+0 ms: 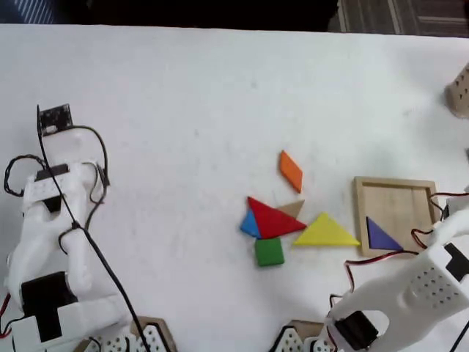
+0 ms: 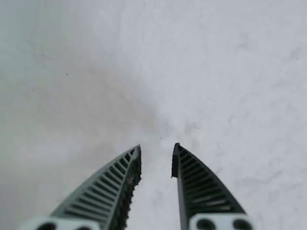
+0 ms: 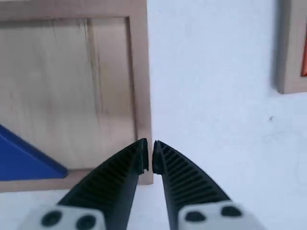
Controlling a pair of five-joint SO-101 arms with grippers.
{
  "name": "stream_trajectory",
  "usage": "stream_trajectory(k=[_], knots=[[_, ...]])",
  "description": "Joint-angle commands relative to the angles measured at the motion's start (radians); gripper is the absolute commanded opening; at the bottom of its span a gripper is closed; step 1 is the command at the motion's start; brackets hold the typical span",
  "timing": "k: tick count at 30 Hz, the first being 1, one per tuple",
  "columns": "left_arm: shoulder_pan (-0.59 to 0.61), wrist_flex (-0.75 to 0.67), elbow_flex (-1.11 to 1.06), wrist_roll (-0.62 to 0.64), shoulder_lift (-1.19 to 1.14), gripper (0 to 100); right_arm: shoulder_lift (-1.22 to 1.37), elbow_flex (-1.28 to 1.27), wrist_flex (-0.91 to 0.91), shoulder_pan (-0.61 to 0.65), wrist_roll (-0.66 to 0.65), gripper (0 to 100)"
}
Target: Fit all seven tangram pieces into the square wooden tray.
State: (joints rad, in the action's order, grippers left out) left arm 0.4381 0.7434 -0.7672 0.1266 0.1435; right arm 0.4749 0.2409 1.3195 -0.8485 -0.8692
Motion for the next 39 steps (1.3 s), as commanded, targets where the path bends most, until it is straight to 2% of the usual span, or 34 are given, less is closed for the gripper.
stream_trajectory(k=[1,4,7,10,17,20,28,31,36,39], knots=[[-0.019,-0.015,0.02,-0.014,-0.001,13,-0.015,-0.034,-0.128,-0.004,0.029,3.2],[-0.019,-0.015,0.02,-0.014,-0.001,12,-0.015,-0.097,-0.205,0.005,0.028,6.9],[-0.019,-0.015,0.02,-0.014,-0.001,12,-0.015,-0.169,-0.271,0.025,0.028,5.2],[-0.019,-0.015,0.02,-0.014,-0.001,12,-0.024,-0.236,-0.28,0.061,0.028,1.9],[-0.019,-0.015,0.02,-0.014,-0.001,12,-0.062,-0.377,-0.277,0.153,0.034,1.8],[-0.019,-0.015,0.02,-0.014,-0.001,12,-0.119,-0.451,-0.278,0.199,0.075,1.8],[-0.019,-0.02,0.02,-0.014,-0.001,13,-0.329,-0.724,-0.283,0.352,0.132,1.8],[-0.019,-0.02,0.021,-0.014,-0.001,13,-0.427,-0.838,-0.305,0.4,0.19,1.8],[-0.019,-0.02,0.021,-0.014,-0.001,13,-0.65,-1.06,-0.43,0.417,0.301,1.8],[-0.019,-0.02,0.021,-0.014,-0.001,13,-0.791,-1.174,-0.447,0.418,0.316,1.9]])
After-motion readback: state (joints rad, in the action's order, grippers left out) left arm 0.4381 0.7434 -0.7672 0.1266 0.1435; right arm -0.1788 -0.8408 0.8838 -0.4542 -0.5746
